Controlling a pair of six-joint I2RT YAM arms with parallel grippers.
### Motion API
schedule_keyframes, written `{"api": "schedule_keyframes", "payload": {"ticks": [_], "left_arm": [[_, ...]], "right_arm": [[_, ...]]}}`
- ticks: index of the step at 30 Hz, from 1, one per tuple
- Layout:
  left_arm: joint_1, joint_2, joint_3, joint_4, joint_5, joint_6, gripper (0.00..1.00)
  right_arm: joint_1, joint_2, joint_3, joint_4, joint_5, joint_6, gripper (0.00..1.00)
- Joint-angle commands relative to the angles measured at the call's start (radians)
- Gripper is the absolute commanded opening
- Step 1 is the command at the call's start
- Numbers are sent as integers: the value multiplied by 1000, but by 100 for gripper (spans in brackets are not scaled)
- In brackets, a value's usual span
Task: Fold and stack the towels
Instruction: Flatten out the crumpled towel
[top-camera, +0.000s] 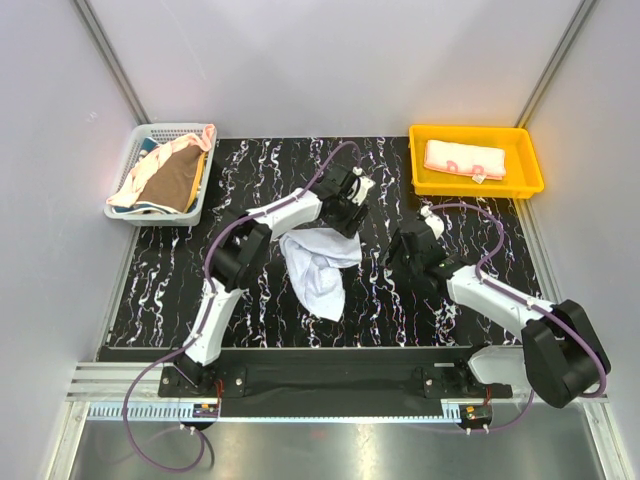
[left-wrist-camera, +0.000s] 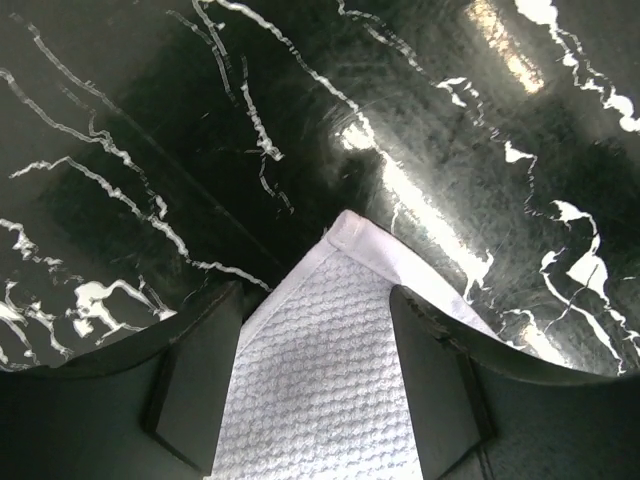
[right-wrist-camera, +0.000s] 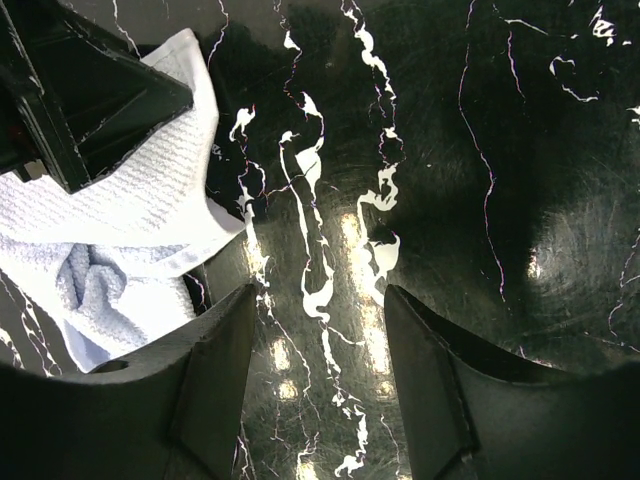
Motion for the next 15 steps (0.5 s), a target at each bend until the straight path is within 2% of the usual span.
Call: {"api": "schedule_keyframes", "payload": {"ticks": [1,2,5,6,7,9,10,11,15], "left_arm": [[-13,20,-17,53,40,13,65],[-13,26,-9,47,29,13,64],[-15,29,-27,67,-32,-19,49],[-13,17,-38,79,-53,-27,35],[-13,9,-52,108,-76,-39,26],[0,-8,-81,136,-121,-99,14],[8,-26,-90,159,-159,-119,3],[28,-35,-95,168,-197,-139,0],[97,-87,-132,194,-296,-270,0]], "right_arm": [[3,8,1,30,5,13,61],[3,14,2,32,1,11,61],[3,29,13,32,-10,0,61],[3,34,16,33,-11,-1,61],[2,43,27,33,-16,-10,61],[3,73,41,39,-39,-21,61],[3,90,67,35,-51,-35,61],[5,124,81,32,-71,-39,61],[13,213,168,36,-113,-58,62]]}}
